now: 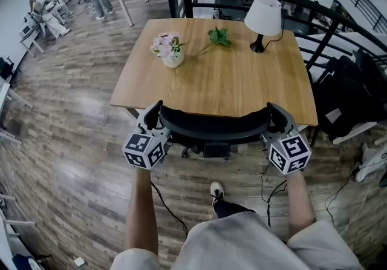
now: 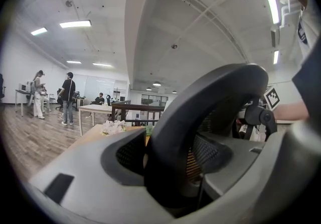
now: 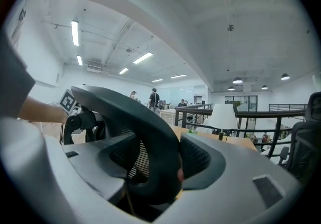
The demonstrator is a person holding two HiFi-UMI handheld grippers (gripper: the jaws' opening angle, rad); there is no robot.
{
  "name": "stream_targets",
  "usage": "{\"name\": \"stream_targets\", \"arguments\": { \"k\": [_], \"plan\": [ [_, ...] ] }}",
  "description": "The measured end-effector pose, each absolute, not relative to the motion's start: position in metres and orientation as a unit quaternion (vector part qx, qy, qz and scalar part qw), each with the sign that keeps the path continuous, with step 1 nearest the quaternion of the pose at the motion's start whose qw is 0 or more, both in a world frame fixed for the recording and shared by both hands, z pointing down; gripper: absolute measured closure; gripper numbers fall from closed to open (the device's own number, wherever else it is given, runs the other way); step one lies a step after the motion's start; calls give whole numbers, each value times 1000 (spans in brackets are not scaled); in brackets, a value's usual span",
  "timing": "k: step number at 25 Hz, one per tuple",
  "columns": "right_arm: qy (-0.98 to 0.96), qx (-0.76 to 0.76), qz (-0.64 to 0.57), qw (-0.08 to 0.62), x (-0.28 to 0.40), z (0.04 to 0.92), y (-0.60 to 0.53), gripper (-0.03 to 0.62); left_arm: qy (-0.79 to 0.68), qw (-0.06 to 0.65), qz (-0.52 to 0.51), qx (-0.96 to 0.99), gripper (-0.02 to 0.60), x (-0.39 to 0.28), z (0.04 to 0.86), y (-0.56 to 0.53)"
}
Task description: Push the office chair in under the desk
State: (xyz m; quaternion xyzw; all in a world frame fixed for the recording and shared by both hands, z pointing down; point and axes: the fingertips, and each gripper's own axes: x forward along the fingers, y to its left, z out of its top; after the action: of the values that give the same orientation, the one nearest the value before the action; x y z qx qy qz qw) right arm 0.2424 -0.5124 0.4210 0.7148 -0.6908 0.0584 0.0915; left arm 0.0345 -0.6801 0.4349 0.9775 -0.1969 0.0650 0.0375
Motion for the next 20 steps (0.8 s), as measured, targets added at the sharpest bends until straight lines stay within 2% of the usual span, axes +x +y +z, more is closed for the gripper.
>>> {"name": "stream_targets", "arguments": {
  "k": [20],
  "plan": [
    [-709, 696, 70, 91, 250, 428, -555, 330, -170, 26, 69, 983, 282, 53, 436, -736]
  ]
}}
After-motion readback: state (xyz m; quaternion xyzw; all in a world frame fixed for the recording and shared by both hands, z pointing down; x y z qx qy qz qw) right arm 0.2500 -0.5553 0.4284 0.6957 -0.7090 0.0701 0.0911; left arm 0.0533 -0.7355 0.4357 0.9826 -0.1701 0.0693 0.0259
